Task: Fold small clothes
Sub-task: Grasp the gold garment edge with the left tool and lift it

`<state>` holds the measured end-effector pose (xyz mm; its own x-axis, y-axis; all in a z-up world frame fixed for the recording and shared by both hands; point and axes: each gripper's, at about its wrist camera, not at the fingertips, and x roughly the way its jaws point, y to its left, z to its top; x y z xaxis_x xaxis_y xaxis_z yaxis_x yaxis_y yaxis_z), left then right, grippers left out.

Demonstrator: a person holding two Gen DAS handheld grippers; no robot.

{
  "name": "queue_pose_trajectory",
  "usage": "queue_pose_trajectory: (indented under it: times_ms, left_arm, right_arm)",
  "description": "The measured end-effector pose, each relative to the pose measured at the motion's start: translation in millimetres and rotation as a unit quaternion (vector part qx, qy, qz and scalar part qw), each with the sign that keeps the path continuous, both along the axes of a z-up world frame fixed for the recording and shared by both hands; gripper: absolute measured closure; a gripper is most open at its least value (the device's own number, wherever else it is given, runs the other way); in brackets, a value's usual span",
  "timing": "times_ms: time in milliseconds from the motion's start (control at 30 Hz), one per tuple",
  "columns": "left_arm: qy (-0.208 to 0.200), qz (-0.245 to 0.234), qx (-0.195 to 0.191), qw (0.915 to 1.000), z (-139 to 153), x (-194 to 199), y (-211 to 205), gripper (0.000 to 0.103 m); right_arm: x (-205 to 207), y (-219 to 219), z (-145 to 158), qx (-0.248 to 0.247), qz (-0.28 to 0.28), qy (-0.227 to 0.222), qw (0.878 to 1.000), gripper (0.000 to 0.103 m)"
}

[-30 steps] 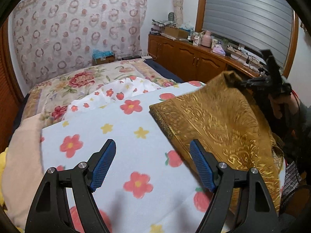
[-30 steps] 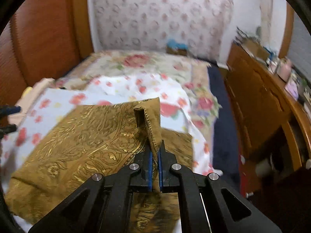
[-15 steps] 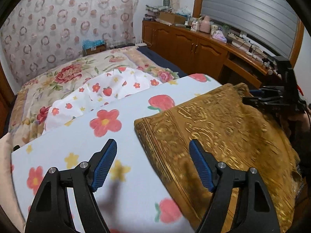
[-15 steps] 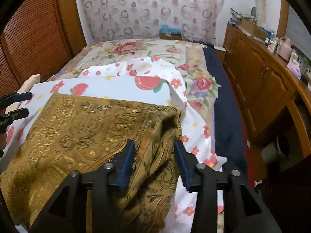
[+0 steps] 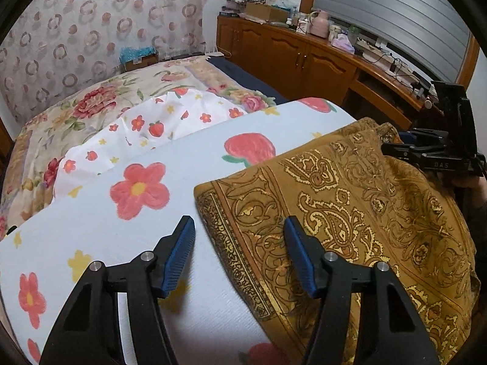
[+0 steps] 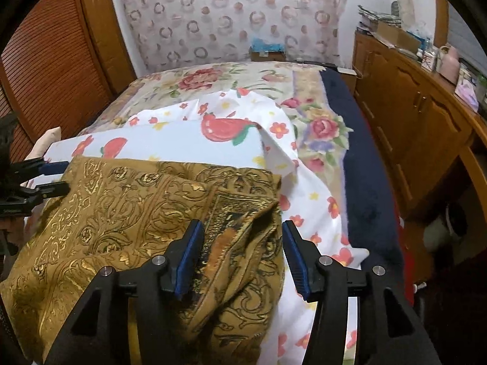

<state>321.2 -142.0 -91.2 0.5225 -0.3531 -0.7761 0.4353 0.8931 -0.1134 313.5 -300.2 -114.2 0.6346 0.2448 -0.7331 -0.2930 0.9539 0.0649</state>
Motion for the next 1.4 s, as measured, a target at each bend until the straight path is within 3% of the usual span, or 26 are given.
queue_pose_trajectory:
  times_ms: [67,133,200,233,333,500,633,867,1033,1200,1300,1400]
  left_arm:
    - [-0.005,-0.004,-0.001,1.0,0,1,-2,0.052]
    - [-0.005,-0.004,-0.004,1.0,1,2,-4,0.061]
    - [-0.004,-0.003,-0.009,0.9999,3,3,-3,0.085]
    - [0.002,-0.004,-0.017,0.9998,4,4,-2,0.097]
    - [-0.019,-0.008,-0.029,0.9994,20,-8,-3,0.097]
    - [-0.09,-0.015,-0.071,0.9933,83,-53,3,0.097]
    - [-0.156,-0.021,-0.1,0.9824,147,-104,20,0.097]
    - [-0.252,0.003,-0.116,0.9609,230,-200,67,0.098]
    - [-0.299,0.017,-0.124,0.9459,269,-271,107,0.098]
    - [-0.34,0.034,-0.115,0.9328,295,-310,140,0.098]
    - [-0.341,0.054,-0.109,0.9322,297,-304,158,0.098]
    - [-0.323,0.074,-0.097,0.9384,281,-278,168,0.098]
  right_arm:
    - [0,0,-1,0.005,0.001,0.0,1.0,0.051]
    - [-3,1,0,0.011,0.011,-0.003,1.0,0.063]
    - [-8,4,2,-0.004,0.01,-0.018,1.0,0.09]
    - [-12,5,4,-0.005,0.018,-0.024,1.0,0.096]
    - [-32,6,21,-0.004,0.027,-0.064,0.998,0.098]
    - [-87,9,74,0.014,0.037,-0.154,0.987,0.099]
    - [-139,19,122,0.018,0.047,-0.221,0.974,0.099]
    - [-234,41,195,0.045,0.068,-0.312,0.947,0.099]
    - [-295,57,229,0.072,0.093,-0.349,0.93,0.099]
    - [-337,76,256,0.088,0.145,-0.366,0.915,0.099]
    - [-330,79,265,0.089,0.167,-0.363,0.912,0.099]
    - [-300,82,265,0.074,0.169,-0.345,0.92,0.099]
